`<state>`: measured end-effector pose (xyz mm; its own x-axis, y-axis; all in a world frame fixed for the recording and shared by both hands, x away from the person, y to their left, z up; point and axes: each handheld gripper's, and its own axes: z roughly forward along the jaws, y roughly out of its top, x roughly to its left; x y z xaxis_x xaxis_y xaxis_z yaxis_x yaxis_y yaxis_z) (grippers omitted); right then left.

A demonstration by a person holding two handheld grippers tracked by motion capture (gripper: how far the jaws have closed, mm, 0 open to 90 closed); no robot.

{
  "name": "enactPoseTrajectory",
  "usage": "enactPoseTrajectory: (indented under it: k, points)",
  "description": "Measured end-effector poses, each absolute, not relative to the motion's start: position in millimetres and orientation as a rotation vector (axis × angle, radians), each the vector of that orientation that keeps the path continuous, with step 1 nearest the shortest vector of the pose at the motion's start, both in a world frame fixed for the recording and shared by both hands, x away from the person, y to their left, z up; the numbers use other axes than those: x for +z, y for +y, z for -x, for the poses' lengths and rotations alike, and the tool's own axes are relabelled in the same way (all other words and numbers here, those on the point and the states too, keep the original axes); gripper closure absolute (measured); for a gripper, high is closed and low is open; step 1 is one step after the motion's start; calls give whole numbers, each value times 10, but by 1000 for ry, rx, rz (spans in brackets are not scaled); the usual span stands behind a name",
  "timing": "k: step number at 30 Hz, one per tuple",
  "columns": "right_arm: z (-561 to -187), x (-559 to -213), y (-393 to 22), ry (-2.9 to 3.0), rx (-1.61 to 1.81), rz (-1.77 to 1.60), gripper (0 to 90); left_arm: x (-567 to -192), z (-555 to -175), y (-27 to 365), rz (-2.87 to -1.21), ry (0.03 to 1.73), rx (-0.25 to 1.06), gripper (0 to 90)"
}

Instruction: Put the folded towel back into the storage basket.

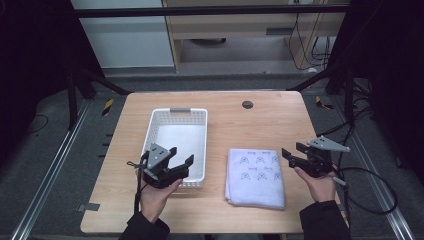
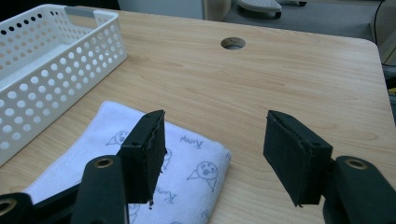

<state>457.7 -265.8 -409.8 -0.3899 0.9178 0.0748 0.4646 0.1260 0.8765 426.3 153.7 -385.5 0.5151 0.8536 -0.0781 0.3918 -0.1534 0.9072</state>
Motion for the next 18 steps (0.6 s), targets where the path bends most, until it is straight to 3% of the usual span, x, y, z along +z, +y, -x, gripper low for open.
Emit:
enactPoseTrajectory:
  k: [18]
  points:
    - [-4643, -4154, -2632, 1921, 1213, -1328, 385, -4004, -4216, 984, -1851, 966, 489, 379]
